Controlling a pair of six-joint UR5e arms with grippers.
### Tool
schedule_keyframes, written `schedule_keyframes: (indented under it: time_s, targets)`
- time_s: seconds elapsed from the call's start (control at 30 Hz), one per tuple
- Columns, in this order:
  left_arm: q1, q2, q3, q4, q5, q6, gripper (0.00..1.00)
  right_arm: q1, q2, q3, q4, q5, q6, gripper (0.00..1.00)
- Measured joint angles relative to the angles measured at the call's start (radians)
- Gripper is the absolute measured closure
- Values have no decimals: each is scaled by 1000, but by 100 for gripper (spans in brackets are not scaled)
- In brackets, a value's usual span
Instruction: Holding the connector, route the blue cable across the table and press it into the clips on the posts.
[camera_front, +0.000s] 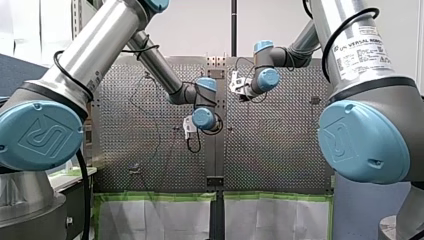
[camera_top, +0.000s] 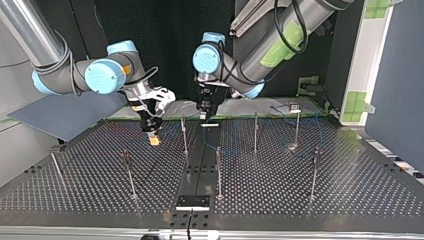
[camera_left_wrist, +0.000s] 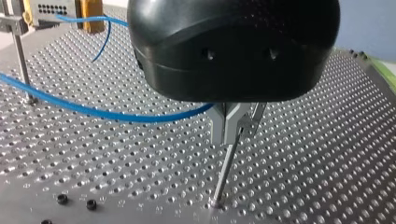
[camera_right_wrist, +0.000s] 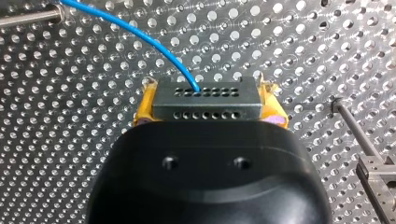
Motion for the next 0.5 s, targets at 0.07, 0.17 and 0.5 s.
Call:
schedule_keyframes:
  time_s: [0.07,0.17,0.5]
  targets:
    - [0,0,1,-8,-14,9,95,0,0,0,0,0,0,100]
    - [-3,0,1,-23,-36,26,95,0,0,0,0,0,0,100]
    - [-10,0,1,-40,-105,38,95,0,0,0,0,0,0,100]
